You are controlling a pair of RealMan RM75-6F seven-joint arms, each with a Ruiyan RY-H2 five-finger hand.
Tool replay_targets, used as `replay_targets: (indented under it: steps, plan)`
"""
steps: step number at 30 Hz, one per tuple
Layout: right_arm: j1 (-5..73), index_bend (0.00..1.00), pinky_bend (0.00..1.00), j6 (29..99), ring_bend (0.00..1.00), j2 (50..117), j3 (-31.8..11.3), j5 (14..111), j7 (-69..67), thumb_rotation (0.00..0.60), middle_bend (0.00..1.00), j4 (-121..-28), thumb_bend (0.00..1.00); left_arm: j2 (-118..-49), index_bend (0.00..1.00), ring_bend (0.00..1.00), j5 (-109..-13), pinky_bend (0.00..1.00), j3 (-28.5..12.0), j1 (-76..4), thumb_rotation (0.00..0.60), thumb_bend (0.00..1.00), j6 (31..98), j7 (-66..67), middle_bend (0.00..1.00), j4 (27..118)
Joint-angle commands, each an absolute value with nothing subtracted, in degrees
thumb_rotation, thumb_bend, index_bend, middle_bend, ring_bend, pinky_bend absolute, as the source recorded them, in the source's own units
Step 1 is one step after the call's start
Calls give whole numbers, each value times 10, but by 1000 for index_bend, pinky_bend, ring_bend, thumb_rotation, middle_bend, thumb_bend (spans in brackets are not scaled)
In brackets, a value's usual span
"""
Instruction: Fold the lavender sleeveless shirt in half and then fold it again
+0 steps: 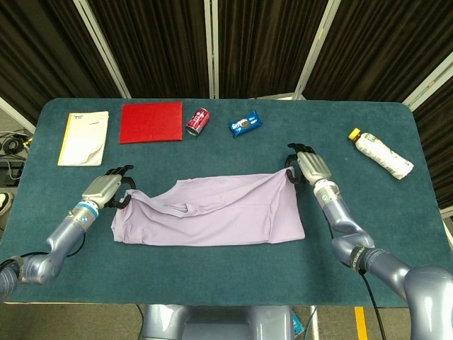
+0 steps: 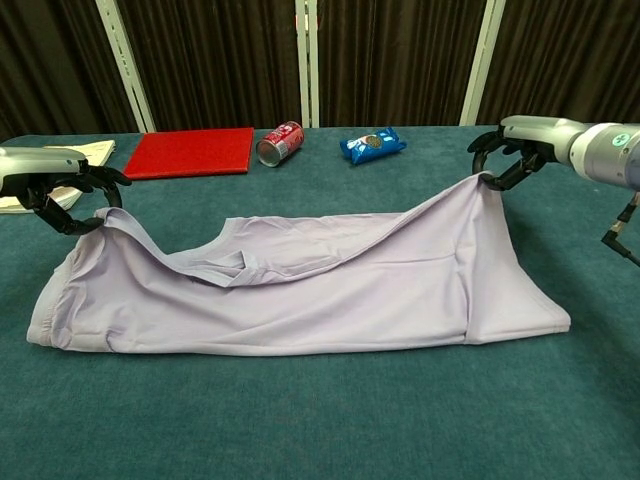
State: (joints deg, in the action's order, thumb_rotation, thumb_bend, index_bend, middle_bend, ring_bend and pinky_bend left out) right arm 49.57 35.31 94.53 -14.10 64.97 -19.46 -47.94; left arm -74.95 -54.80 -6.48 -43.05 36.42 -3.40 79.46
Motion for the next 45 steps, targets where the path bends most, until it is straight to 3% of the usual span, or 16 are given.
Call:
replay_targets:
  steps: [1, 16, 19, 21, 23, 25, 26, 35, 45]
  plan:
    - [501, 767, 0, 342, 0, 962, -144, 657, -208, 600, 94, -452, 485, -752, 444, 0, -540, 0, -64, -433, 600, 606, 363, -26, 0, 792]
    - [505, 751, 0, 332, 0, 991, -152, 668, -215, 600, 97, -400, 479, -754, 445, 0, -524, 0, -59, -435, 600, 614, 351, -15, 0, 787]
    - [504, 577, 0, 336, 0, 996, -155, 668, -216, 600, 88, -397, 379, -753, 436, 0, -523, 0, -58, -434, 600, 614, 350, -14, 0, 788]
    - [503, 351, 0, 339, 0, 999, -156, 668, -214, 600, 45, -393, 192, -751, 366, 0, -523, 0, -57, -434, 600, 611, 347, -14, 0, 789]
    - [502, 184, 0, 344, 0, 1003, -160, 667, -212, 600, 8, -391, 56, -746, 148, 0, -519, 0, -55, -436, 600, 564, 341, -11, 0, 792]
    - [500, 90, 0, 351, 0, 1004, -161, 668, -212, 600, 0, -393, 3, -744, 18, 0, -514, 0, -53, -437, 600, 524, 340, -7, 0, 793]
    - [498, 62, 0, 357, 0, 1003, -162, 670, -213, 600, 0, -396, 0, -741, 0, 0, -509, 0, -51, -439, 600, 518, 339, -2, 0, 795]
    - [471, 42, 0, 410, 0, 959, -145, 712, -217, 600, 0, -463, 0, -720, 0, 0, -508, 0, -52, -427, 600, 476, 369, 1, 0, 823]
    - [398, 43, 0, 515, 0, 828, -97, 783, -199, 600, 0, -639, 0, -662, 0, 0, -610, 0, -45, -374, 600, 476, 431, -42, 0, 872]
